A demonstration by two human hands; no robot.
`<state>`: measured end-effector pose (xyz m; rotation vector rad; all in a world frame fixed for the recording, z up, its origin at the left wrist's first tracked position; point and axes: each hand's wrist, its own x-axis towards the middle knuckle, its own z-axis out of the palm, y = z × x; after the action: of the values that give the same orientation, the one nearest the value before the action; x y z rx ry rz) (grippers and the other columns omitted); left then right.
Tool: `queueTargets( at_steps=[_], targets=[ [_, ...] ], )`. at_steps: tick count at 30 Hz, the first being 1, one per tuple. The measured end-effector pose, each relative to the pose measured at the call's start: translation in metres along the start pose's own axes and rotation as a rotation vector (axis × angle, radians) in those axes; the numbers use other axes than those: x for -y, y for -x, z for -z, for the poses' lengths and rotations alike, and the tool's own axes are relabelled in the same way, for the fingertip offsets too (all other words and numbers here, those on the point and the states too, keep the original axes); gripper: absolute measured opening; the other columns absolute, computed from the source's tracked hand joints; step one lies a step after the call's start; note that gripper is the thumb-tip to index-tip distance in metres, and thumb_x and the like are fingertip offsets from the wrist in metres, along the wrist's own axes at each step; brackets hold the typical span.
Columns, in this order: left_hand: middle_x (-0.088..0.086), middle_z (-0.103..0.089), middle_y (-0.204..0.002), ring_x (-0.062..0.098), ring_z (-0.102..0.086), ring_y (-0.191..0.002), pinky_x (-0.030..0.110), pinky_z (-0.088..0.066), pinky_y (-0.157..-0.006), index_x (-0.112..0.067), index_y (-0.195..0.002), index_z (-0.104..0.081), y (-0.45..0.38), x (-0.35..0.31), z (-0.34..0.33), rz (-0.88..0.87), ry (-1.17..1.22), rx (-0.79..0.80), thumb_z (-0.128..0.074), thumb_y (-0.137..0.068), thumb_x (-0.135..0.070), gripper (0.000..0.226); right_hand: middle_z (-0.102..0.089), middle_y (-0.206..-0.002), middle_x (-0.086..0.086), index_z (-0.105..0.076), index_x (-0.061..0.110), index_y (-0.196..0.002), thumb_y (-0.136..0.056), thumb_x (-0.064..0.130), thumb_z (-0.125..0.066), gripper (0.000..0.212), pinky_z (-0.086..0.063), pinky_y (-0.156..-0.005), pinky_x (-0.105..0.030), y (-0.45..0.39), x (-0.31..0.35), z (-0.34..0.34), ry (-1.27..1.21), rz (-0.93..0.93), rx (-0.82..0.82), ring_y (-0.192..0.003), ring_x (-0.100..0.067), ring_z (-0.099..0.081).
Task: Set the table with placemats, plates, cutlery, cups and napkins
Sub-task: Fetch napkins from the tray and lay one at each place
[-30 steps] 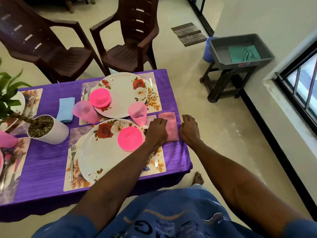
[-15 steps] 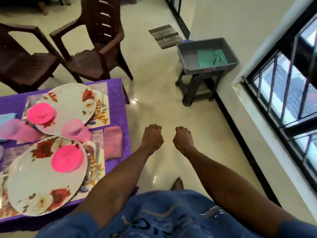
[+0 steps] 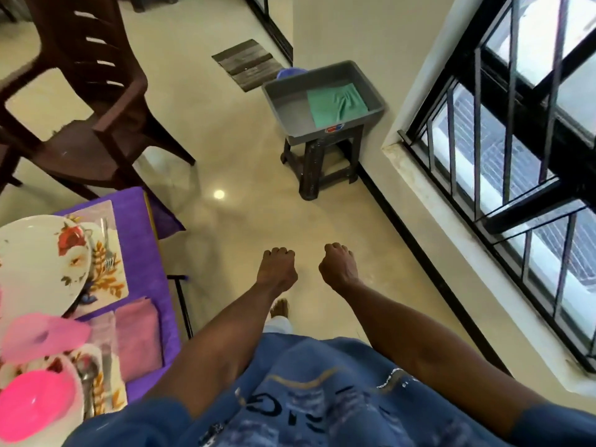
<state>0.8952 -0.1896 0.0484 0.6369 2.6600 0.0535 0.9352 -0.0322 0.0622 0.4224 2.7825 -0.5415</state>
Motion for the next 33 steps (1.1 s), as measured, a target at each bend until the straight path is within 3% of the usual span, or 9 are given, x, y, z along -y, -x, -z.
queueTargets(
  at_steps=[5, 8, 17, 21, 25, 33],
  targets=[
    [0.011, -0.061, -0.112, 0.031, -0.054, -0.109, 0.038, -0.038, -0.094, -0.008, -0.107, -0.059, -0.083, 0.022, 0.02, -0.005, 0.028, 0.024, -0.055, -0.085, -0.018, 0.025, -0.061, -0.114, -0.015, -0.061, 0.003, -0.107, -0.084, 0.004, -0.044, 0.029, -0.042, -0.09, -0.038, -0.076, 0.002, 0.02, -0.019, -0.035, -0.009, -0.104, -0.034, -0.055],
    [0.012, -0.06, -0.114, 0.032, -0.054, -0.109, 0.038, -0.038, -0.093, -0.007, -0.108, -0.057, -0.135, 0.037, 0.047, -0.032, 0.025, 0.037, -0.052, -0.085, -0.013, 0.025, -0.061, -0.114, -0.016, -0.061, 0.003, -0.109, -0.086, 0.003, -0.044, 0.029, -0.044, -0.087, -0.037, -0.126, 0.005, 0.038, -0.021, -0.097, -0.024, -0.104, -0.033, -0.056],
    [0.012, -0.061, -0.119, 0.032, -0.054, -0.112, 0.038, -0.039, -0.095, -0.007, -0.115, -0.057, -0.309, 0.101, 0.162, -0.073, 0.053, -0.011, -0.045, -0.089, -0.01, 0.028, -0.062, -0.114, -0.017, -0.062, 0.001, -0.108, -0.087, 0.005, -0.047, 0.026, -0.046, -0.08, -0.037, -0.291, 0.054, 0.102, -0.202, -0.237, -0.111, -0.101, -0.035, -0.058],
    [0.013, -0.062, -0.117, 0.033, -0.055, -0.11, 0.036, -0.041, -0.092, -0.007, -0.114, -0.057, -0.365, 0.118, 0.186, -0.09, 0.054, 0.013, -0.046, -0.091, -0.012, 0.026, -0.063, -0.109, -0.017, -0.063, 0.002, -0.1, -0.087, 0.009, -0.051, 0.019, -0.047, -0.083, -0.041, -0.351, 0.064, 0.121, -0.236, -0.246, -0.084, -0.099, -0.037, -0.059],
    [0.012, -0.061, -0.117, 0.032, -0.056, -0.11, 0.035, -0.041, -0.09, -0.007, -0.111, -0.057, -0.419, 0.135, 0.198, -0.095, 0.065, 0.055, -0.047, -0.091, -0.012, 0.023, -0.064, -0.115, -0.02, -0.065, -0.001, -0.107, -0.083, 0.006, -0.054, 0.027, -0.047, -0.087, -0.038, -0.411, 0.061, 0.131, -0.259, -0.295, -0.07, -0.106, -0.037, -0.059],
    [0.013, -0.06, -0.128, 0.034, -0.054, -0.118, 0.04, -0.044, -0.097, -0.009, -0.124, -0.056, -0.558, 0.159, 0.249, -0.136, 0.053, 0.136, -0.048, -0.09, -0.013, 0.035, -0.065, -0.111, -0.016, -0.064, 0.002, -0.105, -0.087, 0.012, -0.051, 0.024, -0.051, -0.084, -0.039, -0.54, 0.052, 0.153, -0.34, -0.403, -0.044, -0.106, -0.036, -0.061]
  ],
)
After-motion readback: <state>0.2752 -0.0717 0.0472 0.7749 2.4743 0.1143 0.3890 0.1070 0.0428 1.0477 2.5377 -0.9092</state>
